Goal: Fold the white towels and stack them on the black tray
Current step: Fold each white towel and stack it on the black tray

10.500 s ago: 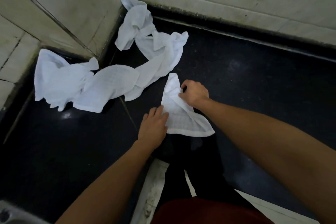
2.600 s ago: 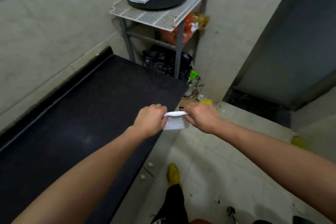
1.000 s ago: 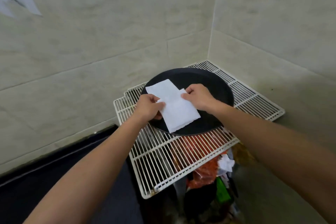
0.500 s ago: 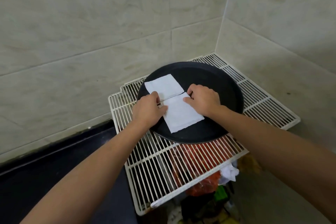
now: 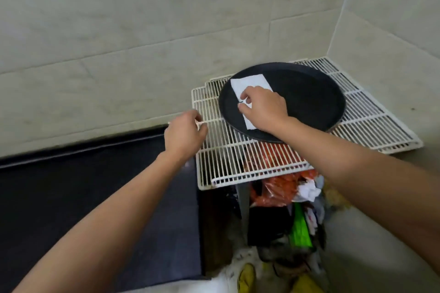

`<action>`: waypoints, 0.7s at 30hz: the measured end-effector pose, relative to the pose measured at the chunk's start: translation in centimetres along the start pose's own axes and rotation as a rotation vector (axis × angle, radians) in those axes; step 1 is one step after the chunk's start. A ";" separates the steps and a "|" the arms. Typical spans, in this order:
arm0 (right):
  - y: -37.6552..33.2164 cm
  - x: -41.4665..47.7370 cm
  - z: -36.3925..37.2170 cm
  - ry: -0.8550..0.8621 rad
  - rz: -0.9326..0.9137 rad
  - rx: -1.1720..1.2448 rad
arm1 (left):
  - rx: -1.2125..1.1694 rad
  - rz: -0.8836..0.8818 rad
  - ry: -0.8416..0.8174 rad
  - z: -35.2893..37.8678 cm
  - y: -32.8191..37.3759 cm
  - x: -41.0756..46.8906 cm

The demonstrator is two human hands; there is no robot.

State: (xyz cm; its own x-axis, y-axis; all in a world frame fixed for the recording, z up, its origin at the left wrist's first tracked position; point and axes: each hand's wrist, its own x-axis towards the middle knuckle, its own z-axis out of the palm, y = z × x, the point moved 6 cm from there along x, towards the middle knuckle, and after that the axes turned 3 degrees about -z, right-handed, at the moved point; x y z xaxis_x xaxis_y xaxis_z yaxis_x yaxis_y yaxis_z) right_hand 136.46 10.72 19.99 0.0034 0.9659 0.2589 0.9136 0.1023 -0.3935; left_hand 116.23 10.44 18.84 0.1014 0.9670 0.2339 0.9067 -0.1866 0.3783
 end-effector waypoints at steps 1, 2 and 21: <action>-1.8 -0.6 0.4 -0.007 -0.047 0.014 | 0.019 -0.033 0.002 -0.7 -1.3 -1.5; -3.9 -1.3 0.9 -0.021 -0.094 0.024 | 0.045 -0.074 -0.002 -1.5 -2.9 -3.3; -47.1 -21.9 22.6 -0.536 -0.908 -0.085 | 0.385 -0.851 -0.155 -17.7 -39.7 -43.8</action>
State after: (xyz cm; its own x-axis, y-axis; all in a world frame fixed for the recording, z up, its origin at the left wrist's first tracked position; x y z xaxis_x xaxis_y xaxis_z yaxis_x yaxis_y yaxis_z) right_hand 84.17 -9.87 12.90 -0.8565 0.5161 -0.0060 0.5087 0.8422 -0.1788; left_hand 68.59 -27.61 9.41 -0.6278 0.7697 -0.1162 0.7714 0.6352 0.0397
